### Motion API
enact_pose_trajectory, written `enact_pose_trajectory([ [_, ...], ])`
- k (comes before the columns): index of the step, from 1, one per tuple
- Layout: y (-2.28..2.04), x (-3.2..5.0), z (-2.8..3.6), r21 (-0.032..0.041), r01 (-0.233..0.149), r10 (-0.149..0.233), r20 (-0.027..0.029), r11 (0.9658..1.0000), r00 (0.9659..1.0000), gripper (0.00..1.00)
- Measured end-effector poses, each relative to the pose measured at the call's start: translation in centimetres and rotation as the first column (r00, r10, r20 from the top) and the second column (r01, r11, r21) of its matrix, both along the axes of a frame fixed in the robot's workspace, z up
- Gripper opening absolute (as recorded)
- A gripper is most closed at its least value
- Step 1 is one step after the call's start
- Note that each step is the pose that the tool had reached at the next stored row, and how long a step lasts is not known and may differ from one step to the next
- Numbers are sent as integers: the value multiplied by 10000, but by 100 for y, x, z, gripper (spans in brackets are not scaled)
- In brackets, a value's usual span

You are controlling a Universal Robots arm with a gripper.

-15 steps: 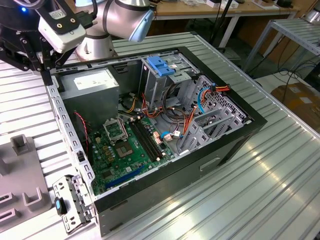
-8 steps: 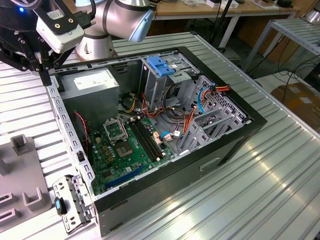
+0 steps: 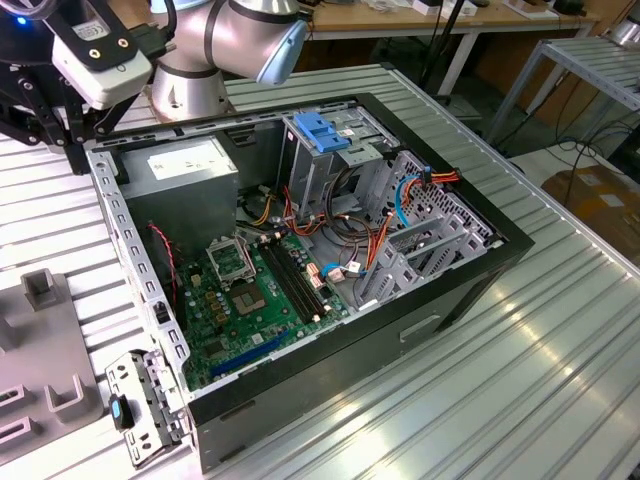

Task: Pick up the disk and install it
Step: 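Reach for the disk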

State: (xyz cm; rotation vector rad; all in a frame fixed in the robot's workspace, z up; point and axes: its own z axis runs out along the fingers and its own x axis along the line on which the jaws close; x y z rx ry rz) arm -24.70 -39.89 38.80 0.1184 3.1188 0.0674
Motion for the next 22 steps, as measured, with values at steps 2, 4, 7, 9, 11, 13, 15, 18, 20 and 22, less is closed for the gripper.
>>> enact_pose_trajectory([
  [2, 0, -7, 0, 0, 0, 0, 0, 10000, 10000, 11],
  [4, 0, -15, 0, 0, 0, 0, 0, 10000, 10000, 11],
  [7, 0, -25, -1, 0, -1, 1, -1, 10000, 10000, 11],
  [9, 0, -33, -1, 0, 0, 0, 0, 10000, 10000, 11],
  [11, 0, -40, -1, 0, 0, 0, 0, 10000, 10000, 11],
  [13, 0, -48, -1, 0, 0, 0, 0, 10000, 10000, 11],
  [15, 0, -55, -1, 0, 0, 0, -1, 10000, 10000, 11],
  [18, 0, -72, -2, 0, 0, 0, 0, 10000, 10000, 11],
  [20, 0, -80, -2, 0, 0, 0, 0, 10000, 10000, 11],
  [22, 0, -93, -2, 0, 0, 0, -1, 10000, 10000, 11],
])
